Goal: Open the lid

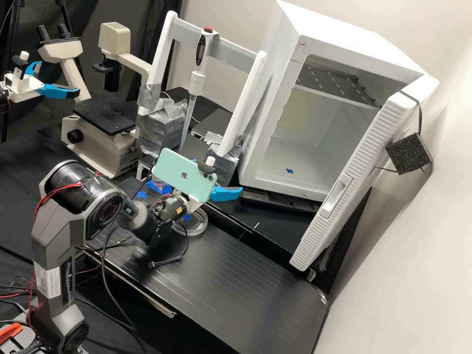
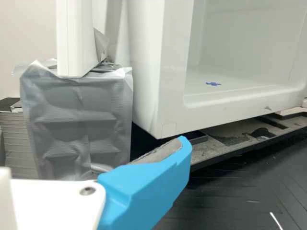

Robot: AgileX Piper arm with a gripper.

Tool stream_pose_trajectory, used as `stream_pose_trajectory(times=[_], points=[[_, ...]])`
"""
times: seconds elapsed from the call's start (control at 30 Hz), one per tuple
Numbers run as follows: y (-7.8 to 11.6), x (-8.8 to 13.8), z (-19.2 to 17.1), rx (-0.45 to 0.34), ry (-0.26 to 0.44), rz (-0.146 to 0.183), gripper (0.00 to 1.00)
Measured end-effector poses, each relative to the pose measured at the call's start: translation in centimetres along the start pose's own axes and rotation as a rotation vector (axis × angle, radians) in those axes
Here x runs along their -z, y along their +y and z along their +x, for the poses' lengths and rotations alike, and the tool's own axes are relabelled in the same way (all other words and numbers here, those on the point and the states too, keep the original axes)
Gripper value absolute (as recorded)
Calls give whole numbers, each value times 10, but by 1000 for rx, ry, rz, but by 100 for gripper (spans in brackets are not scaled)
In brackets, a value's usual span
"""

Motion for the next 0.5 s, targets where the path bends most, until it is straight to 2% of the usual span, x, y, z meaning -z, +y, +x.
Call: stream_pose_trajectory(times=[0.3,0.5], points=[[0,-1,-2,-3,1,0,100],[7,-10,-24,-34,9,-15,100]])
